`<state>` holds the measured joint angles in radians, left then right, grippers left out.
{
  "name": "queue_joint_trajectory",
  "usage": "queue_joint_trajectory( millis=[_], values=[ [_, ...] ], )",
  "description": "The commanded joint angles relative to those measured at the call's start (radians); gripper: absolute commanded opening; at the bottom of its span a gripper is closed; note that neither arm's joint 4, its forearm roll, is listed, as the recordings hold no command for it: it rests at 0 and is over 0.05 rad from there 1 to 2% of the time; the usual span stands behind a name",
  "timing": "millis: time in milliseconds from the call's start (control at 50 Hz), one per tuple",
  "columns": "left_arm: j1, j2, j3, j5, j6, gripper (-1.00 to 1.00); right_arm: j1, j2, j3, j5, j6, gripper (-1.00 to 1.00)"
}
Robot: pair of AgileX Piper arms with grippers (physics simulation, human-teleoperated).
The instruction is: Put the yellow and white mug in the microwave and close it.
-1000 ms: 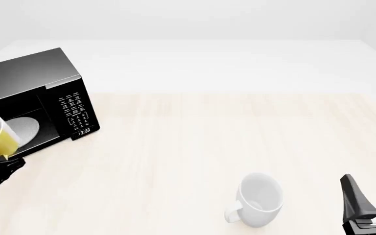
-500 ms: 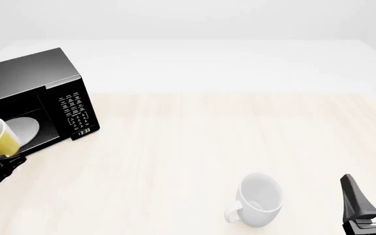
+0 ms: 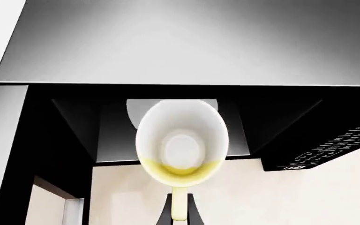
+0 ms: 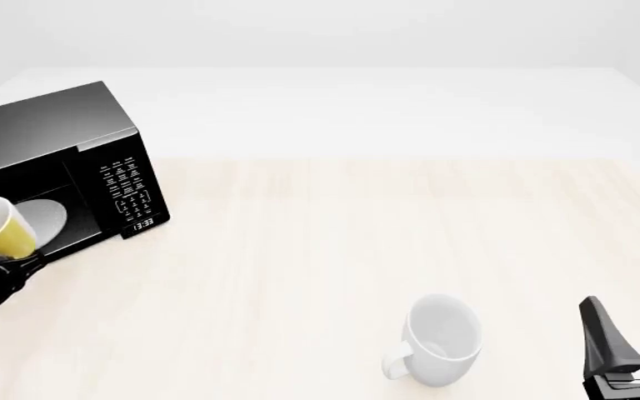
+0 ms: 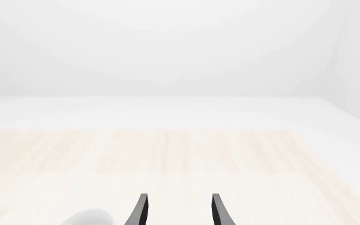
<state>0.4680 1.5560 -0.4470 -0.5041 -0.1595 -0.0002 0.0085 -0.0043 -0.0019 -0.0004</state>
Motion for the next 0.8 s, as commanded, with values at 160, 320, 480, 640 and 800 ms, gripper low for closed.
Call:
queue_joint_trajectory(
  millis=[160,320,480,640,800],
  values=[
    [0.012,0.024,-0.079,0.028,-0.033,-1.00,0.000,0.000,0.000,0.000,0.000,1.00],
    [0.008,0.049,-0.128,0.049,-0.056,-1.00,0.000,0.000,0.000,0.000,0.000,1.00],
    [0.014,0.073,-0.171,0.062,-0.068,-1.00,0.000,0.000,0.000,0.000,0.000,1.00],
    [0.016,0.111,-0.219,0.073,-0.076,-1.00,0.000,0.000,0.000,0.000,0.000,1.00],
    [0.038,0.136,-0.249,0.069,-0.072,-1.00,0.000,0.000,0.000,0.000,0.000,1.00]
  ],
)
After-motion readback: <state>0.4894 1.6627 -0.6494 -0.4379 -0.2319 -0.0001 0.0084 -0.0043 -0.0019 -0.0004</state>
